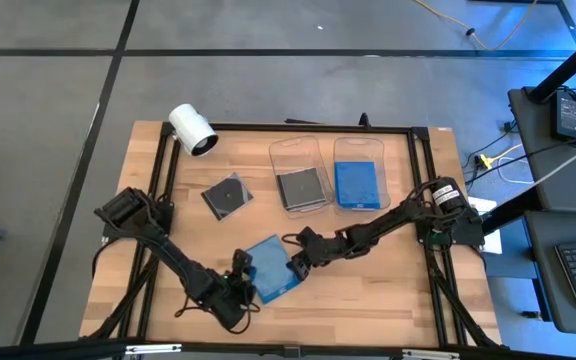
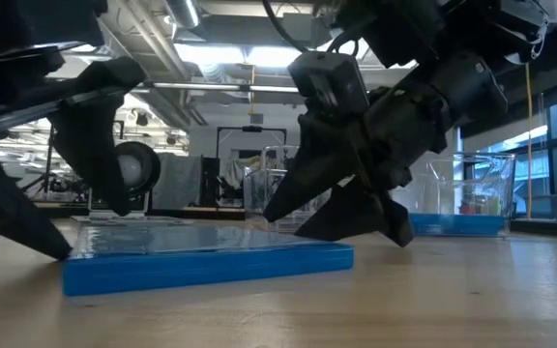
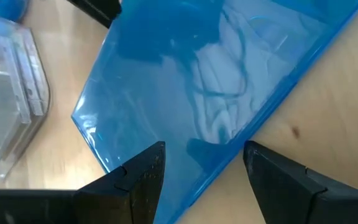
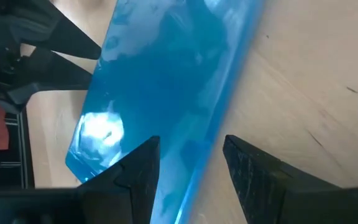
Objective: Pick & place jewel cases by type
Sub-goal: Put the blue cd case into the right transparent bin
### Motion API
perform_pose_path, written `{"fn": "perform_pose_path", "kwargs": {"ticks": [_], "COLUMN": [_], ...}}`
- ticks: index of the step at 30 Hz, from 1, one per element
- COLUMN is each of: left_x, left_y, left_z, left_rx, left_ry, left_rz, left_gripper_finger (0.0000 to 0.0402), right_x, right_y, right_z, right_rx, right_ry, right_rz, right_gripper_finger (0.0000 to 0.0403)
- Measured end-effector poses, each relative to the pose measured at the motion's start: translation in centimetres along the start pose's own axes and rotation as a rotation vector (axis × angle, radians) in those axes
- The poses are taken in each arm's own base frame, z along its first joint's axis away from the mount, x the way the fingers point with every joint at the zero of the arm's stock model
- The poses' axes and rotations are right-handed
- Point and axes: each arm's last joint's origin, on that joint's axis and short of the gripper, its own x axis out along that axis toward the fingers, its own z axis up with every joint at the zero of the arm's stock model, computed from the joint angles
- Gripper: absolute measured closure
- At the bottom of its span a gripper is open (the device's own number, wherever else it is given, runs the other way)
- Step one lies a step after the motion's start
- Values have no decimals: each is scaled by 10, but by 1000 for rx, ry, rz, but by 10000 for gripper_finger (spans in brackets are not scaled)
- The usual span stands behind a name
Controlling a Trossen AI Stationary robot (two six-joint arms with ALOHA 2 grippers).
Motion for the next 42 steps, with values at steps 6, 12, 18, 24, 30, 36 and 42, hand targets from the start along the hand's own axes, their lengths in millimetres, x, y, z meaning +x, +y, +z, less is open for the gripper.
{"fn": "perform_pose_path", "kwargs": {"ticks": [6,12,18,24,30,36,42], "left_x": [5,10,14,14,14,13,8], "left_y": [5,12,13,13,13,12,8], "left_z": [5,7,8,8,8,8,6], "left_rx": [7,-25,-48,-47,-43,-15,149], "left_ry": [-22,-14,-22,-21,-23,-27,-33], "left_rz": [8,-7,16,5,9,21,96], "left_gripper_finger": [185,185,185,185,185,185,185], "right_x": [0,0,-1,-1,0,-1,-1], "right_y": [1,5,16,13,11,11,12], "right_z": [0,1,3,1,1,1,1], "right_rx": [3,-18,-55,-88,-157,-205,-217], "right_ry": [23,14,27,45,53,49,44], "right_rz": [32,91,225,197,177,179,186], "right_gripper_finger": [215,215,217,220,220,244,273]}}
